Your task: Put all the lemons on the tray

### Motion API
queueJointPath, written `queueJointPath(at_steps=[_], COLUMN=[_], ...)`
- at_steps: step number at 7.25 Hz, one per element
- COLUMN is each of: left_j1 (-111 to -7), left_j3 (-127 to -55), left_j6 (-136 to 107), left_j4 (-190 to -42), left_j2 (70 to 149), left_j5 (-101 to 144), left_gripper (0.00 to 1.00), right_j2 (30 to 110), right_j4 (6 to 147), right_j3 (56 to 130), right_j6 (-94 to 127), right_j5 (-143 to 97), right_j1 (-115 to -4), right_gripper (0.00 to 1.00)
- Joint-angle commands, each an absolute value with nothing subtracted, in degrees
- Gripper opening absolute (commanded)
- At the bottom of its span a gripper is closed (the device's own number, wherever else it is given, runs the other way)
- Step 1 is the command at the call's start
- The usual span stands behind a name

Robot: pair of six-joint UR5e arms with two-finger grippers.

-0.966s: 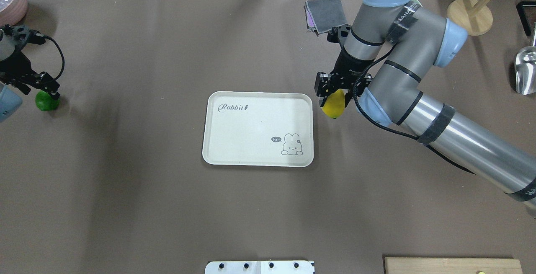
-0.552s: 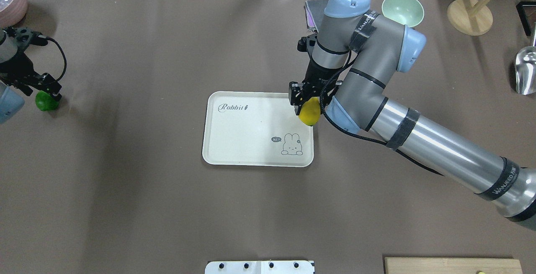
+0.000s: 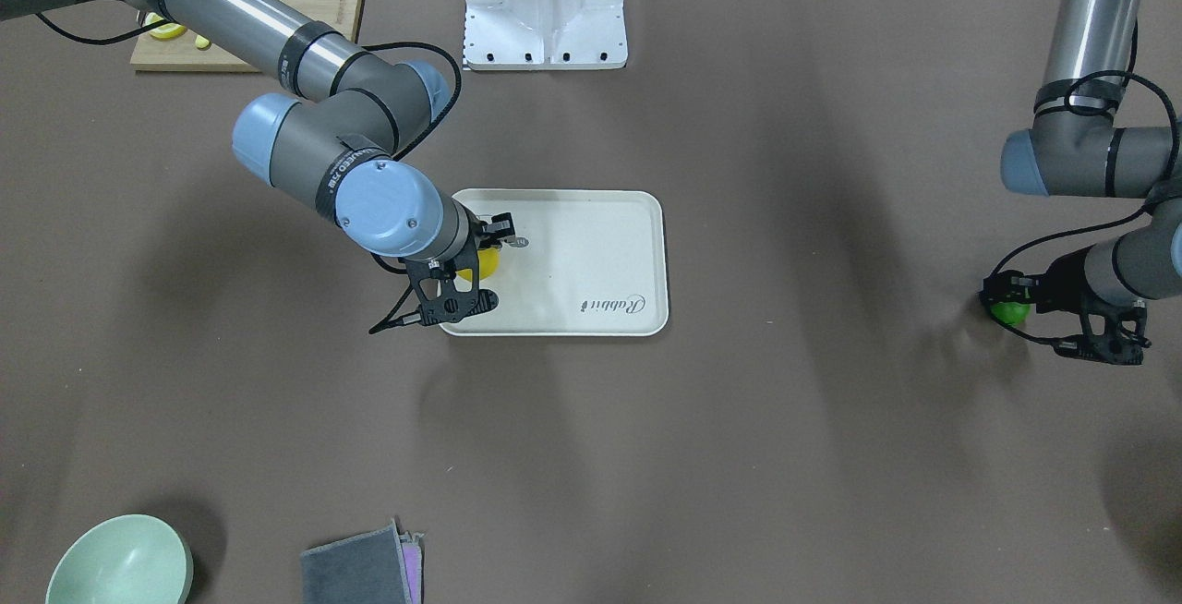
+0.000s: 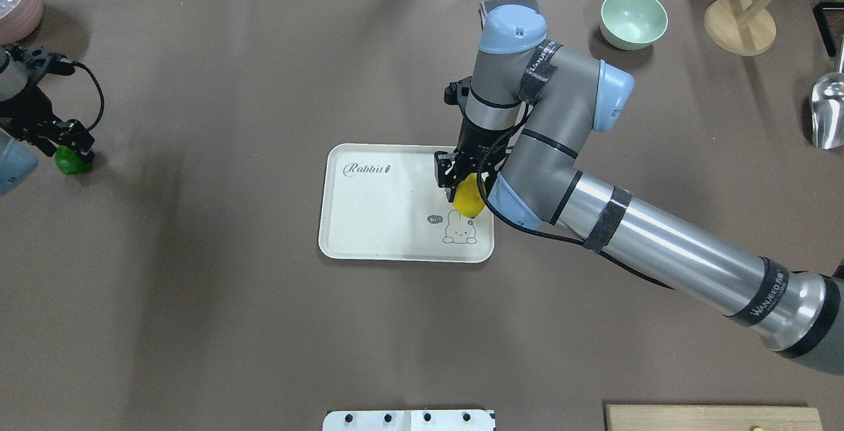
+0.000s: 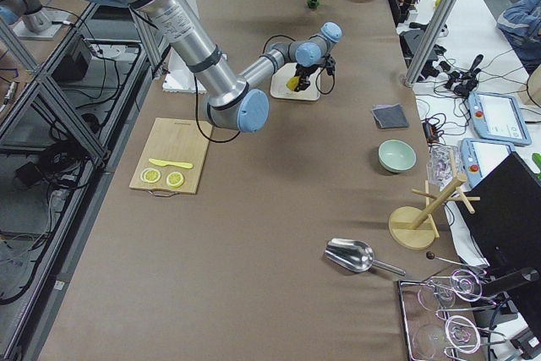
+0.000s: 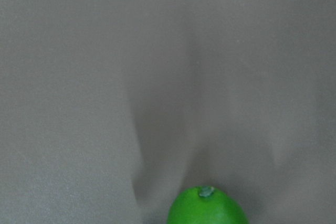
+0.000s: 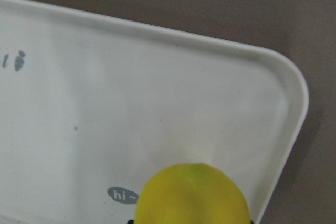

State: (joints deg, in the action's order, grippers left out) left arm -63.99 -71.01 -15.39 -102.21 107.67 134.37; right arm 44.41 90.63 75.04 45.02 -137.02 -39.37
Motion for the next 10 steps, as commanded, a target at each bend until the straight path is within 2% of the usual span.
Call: queueJointPath(at_steps=[1, 2, 3, 6, 8, 10], left_j1=[-64.1, -64.9, -67.3, -67.9, -67.5, -60.7], left_j3=[-71.6, -73.0, -73.3, -79.6, -82.7, -82.8], left_j6=[-15.5, -15.5, -15.4, -16.6, -28.3, -36.8], left_j4=[-102.2, -101.7, -101.6, -99.4, -99.8, -101.1], left_j2=[107.8, 107.6, 107.1, 108.5, 112.1, 117.0], left_j5=[134.6, 138.3, 141.4, 142.8, 146.0, 150.3], left_gripper=[0.03, 0.00, 0.00, 0.00, 0.00, 0.00], right_j2=[44.6, 44.6, 44.7, 45.0, 48.5, 56.5], right_j4=[90.7, 90.0, 88.0, 86.7, 84.5, 80.8], right_j3=[74.6, 74.6, 74.4, 74.7, 76.4, 84.8], right_j6=[45.1, 45.1, 45.3, 45.4, 43.3, 43.1], right_j5=[-137.0, -136.9, -136.9, -138.0, -138.9, -139.0], right_j1=[-39.2, -39.2, -39.2, -43.2, -48.5, -50.5], right_gripper=[0.57, 0.93, 1.00, 1.00, 1.00, 0.99])
